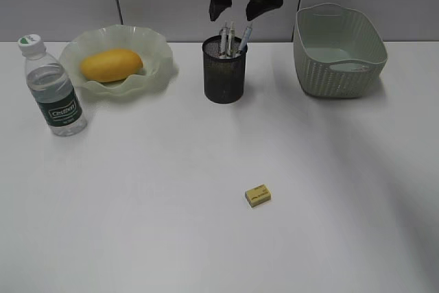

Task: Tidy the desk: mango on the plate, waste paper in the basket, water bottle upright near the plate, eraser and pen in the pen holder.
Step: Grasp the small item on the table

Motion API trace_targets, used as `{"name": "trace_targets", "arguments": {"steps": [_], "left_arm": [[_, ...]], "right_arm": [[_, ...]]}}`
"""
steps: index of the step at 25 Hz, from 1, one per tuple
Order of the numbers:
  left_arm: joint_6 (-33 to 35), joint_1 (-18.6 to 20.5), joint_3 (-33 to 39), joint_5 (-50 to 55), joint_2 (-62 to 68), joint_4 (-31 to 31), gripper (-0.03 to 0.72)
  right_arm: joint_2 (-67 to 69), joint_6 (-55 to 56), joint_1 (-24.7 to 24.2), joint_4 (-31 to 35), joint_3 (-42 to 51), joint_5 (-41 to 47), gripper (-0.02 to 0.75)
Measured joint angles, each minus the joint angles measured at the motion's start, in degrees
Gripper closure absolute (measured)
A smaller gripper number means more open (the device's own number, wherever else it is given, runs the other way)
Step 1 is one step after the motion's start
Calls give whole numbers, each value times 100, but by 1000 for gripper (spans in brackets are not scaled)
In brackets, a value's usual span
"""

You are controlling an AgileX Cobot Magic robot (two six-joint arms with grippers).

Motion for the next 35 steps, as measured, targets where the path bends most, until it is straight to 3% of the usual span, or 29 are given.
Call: {"name": "trace_targets", "arguments": {"steps": [6, 13, 24, 35], "left_arm": [[0, 0, 0, 0, 0, 0, 207], [0, 0, 0, 0, 0, 0, 207], [0, 0, 0, 0, 0, 0, 207], [0, 0, 0, 0, 0, 0, 207]], "right_arm": [[-402, -184, 0, -197, 8, 1199, 174], [-1125, -465, 0, -227, 981, 1343, 174], [-3202, -899, 0, -447, 3815, 1314, 174], [-5885, -1158, 0, -583, 6884, 424, 174]]}}
